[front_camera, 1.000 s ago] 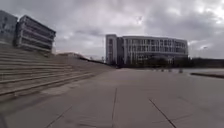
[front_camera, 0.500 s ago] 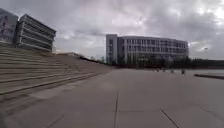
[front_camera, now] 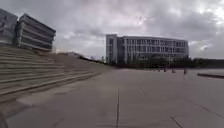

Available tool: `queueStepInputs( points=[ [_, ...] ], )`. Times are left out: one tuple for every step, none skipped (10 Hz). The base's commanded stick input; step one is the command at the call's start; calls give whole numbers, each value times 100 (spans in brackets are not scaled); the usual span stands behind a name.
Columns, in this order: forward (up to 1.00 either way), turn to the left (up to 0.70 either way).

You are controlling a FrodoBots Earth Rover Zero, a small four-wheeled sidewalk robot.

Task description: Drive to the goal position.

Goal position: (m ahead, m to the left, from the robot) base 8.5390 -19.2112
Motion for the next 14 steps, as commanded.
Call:
queueStepInputs(
  points=[
    [70, 0],
    [70, 0],
    [70, 0],
    [70, 0],
    [70, 0],
    [70, 0],
    [70, 0],
    [70, 0],
    [70, 0],
    [70, 0],
    [70, 0],
    [70, 0],
    [70, 0],
    [70, 0]
  ],
)
